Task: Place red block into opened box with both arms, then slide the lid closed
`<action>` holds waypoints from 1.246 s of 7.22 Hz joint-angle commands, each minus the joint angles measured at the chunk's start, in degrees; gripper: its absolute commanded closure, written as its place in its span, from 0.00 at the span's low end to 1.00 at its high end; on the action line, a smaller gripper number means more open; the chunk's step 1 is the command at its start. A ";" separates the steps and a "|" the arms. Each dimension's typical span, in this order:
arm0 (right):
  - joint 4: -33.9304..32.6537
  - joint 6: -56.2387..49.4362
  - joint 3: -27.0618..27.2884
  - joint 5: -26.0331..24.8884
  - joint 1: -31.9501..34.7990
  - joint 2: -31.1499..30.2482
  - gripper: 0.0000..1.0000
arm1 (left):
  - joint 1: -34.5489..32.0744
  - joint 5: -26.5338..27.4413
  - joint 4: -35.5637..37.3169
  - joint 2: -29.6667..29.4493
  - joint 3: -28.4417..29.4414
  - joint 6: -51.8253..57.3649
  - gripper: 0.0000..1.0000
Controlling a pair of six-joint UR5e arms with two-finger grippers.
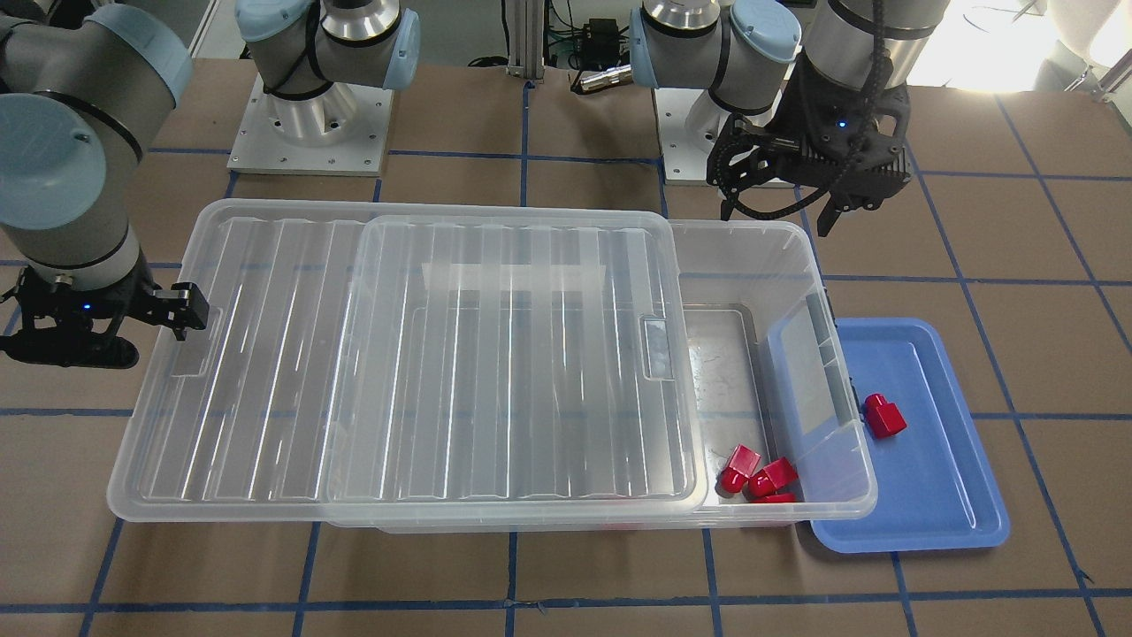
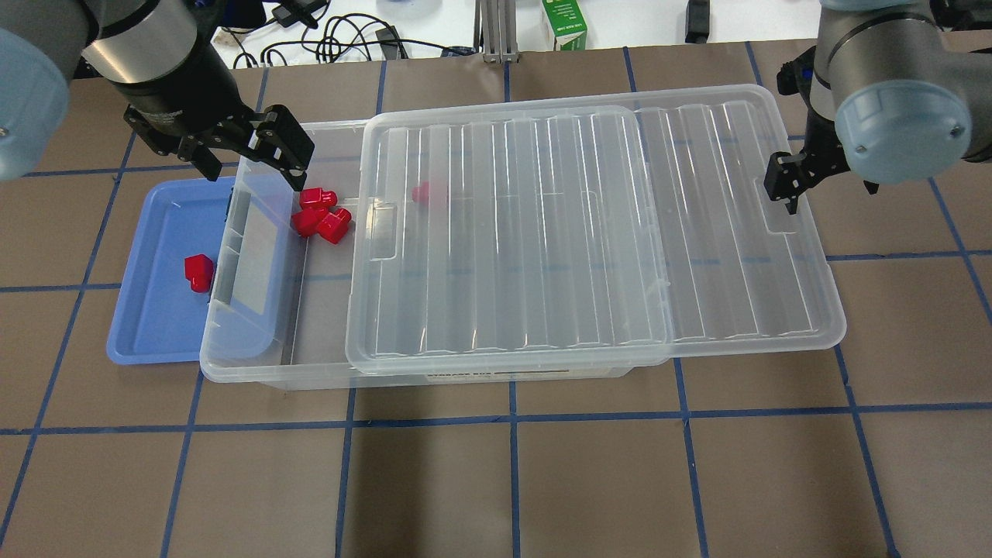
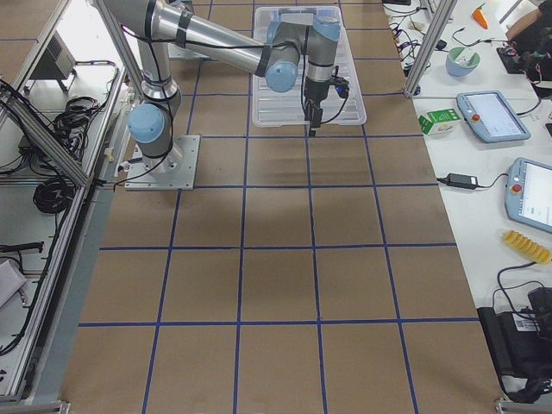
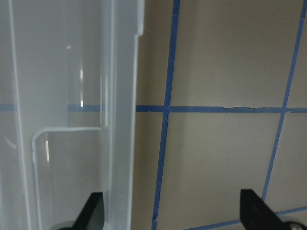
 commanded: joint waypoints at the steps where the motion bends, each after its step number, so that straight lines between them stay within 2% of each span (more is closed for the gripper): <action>1: 0.00 -2.15 0.08 -0.02 -1.48 -0.03 0.00 | 0.00 0.02 0.00 -0.04 0.05 0.00 0.00; 5: 0.18 -1.54 -1.67 1.99 -1.31 -1.25 0.00 | 0.00 0.37 0.00 -0.04 0.05 0.00 0.00; 7: 2.27 -1.19 -5.17 8.65 -1.05 -4.49 0.00 | -0.08 0.46 0.00 -0.04 0.05 0.00 0.00; 9: 11.92 0.47 -9.48 19.78 -0.69 -11.15 0.00 | -0.08 0.37 0.00 -0.04 0.05 0.00 0.00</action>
